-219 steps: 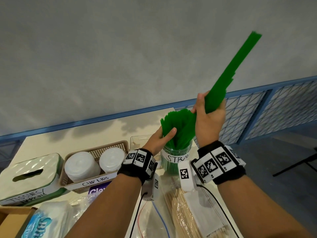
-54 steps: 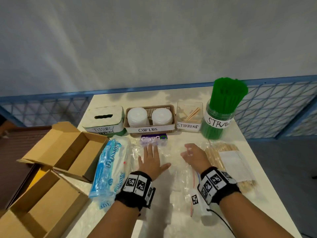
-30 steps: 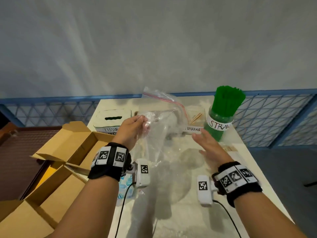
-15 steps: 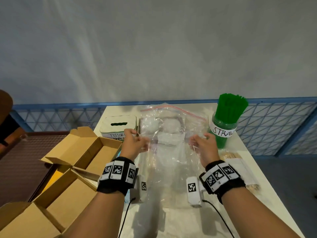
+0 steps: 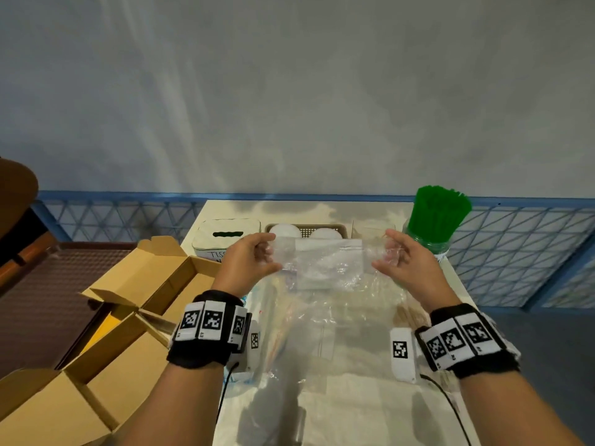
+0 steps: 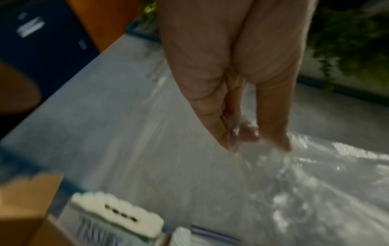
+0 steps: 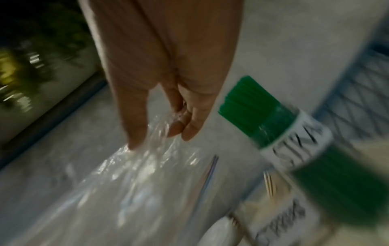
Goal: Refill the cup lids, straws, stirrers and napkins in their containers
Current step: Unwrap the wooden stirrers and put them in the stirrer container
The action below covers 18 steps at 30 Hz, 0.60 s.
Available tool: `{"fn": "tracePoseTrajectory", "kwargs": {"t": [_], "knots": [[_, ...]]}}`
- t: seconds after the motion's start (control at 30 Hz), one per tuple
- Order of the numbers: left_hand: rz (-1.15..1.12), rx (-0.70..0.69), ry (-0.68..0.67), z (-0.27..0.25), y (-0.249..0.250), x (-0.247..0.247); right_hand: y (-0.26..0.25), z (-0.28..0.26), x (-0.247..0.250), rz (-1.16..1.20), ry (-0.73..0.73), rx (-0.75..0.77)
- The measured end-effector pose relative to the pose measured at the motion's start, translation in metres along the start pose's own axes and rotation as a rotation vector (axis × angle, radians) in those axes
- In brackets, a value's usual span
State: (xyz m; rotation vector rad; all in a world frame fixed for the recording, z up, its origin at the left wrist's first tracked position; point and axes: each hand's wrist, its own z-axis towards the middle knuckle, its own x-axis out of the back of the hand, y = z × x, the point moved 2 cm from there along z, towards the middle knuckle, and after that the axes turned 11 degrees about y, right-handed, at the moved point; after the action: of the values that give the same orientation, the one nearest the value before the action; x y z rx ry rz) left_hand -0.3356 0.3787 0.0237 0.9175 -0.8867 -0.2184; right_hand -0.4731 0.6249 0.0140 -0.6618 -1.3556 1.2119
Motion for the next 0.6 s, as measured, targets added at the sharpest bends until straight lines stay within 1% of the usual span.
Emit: {"fn": "tracePoseTrajectory", "kwargs": {"t": [0.03,0.07,0.1,0.13,0.2,0.23,0.3,0.37,0.4,0.47,0.53,0.6], "knots": [[0.118,-0.06,0.061,-0.001,0.003,0.005,-0.003,0.002,0.004,-0.134,0.041,0.065],[0.182,-0.102,0.123,-0.001,0.005,0.008,-0.007,0.003,0.006,-0.225,0.105,0.121],[0.184,-0.126,0.168,-0.001,0.006,0.011,-0.009,0.006,0.008,-0.269,0.174,0.155],[0.144,-0.135,0.178,-0.002,0.006,0.011,-0.011,0.009,0.009,-0.274,0.232,0.175],[0.022,-0.098,0.124,-0.005,0.007,0.008,-0.012,0.018,0.004,-0.185,0.284,0.18],[-0.044,-0.054,0.096,-0.008,0.008,0.004,-0.015,0.021,-0.001,-0.109,0.287,0.153],[-0.179,0.022,0.11,-0.019,0.008,-0.005,-0.025,0.029,-0.013,-0.006,0.317,0.123],[-0.261,0.087,0.152,-0.034,0.004,-0.014,-0.037,0.038,-0.026,-0.073,0.356,0.2],[-0.284,0.117,0.155,-0.042,0.0,-0.018,-0.041,0.041,-0.033,-0.144,0.351,0.26],[-0.308,0.175,0.131,-0.062,-0.01,-0.024,-0.045,0.05,-0.051,-0.312,0.26,0.371],[-0.313,0.227,0.073,-0.082,-0.023,-0.03,-0.038,0.058,-0.071,-0.484,0.09,0.457],[-0.285,0.289,0.028,-0.096,-0.042,-0.037,-0.023,0.063,-0.093,-0.62,-0.081,0.46]]}}
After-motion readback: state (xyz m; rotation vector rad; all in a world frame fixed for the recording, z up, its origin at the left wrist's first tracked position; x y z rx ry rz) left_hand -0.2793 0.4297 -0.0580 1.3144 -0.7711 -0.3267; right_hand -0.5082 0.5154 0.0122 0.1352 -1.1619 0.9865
